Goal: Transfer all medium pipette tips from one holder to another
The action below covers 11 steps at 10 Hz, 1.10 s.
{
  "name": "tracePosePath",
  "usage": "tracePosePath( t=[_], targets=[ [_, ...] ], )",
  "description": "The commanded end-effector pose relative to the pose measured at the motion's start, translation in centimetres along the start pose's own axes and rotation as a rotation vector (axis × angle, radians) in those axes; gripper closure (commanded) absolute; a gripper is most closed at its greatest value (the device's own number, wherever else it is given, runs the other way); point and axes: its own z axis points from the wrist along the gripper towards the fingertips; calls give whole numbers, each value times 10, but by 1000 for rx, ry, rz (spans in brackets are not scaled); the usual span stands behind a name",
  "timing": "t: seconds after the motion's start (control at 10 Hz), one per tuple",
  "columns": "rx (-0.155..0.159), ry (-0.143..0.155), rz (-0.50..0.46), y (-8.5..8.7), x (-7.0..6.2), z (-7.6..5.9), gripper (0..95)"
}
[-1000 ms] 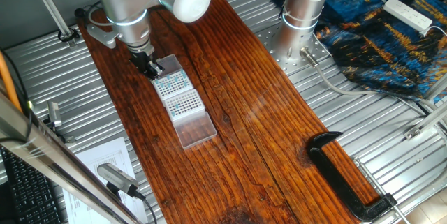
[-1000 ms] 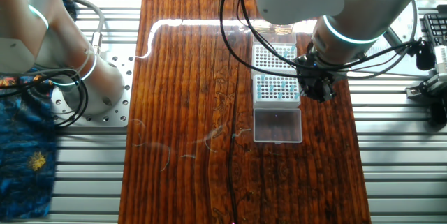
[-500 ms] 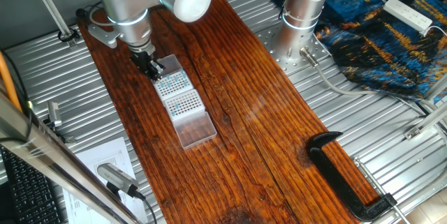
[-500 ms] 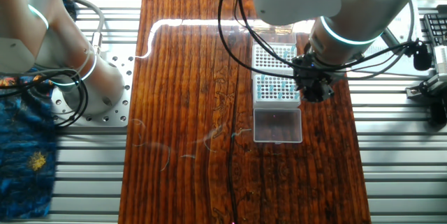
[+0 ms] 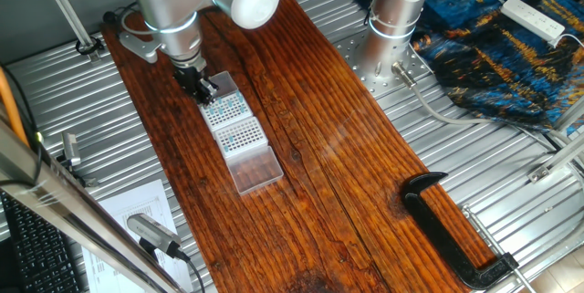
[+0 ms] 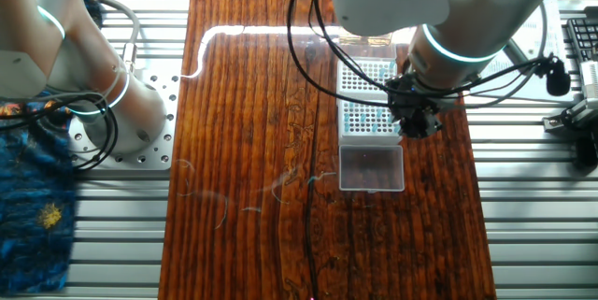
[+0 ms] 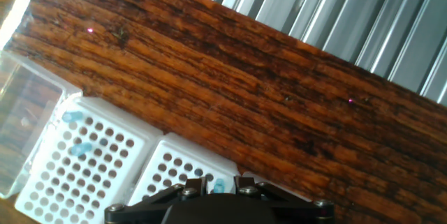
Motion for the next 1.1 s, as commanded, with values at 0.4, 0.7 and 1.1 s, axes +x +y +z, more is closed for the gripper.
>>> tracePosePath(
  t=[0.4, 0.7, 1.1],
  targets=[
    [5, -3, 3, 0, -1, 4, 950],
    [4, -3, 3, 0, -1, 4, 950],
    [1, -1, 8, 0, -1, 1, 950]
  ],
)
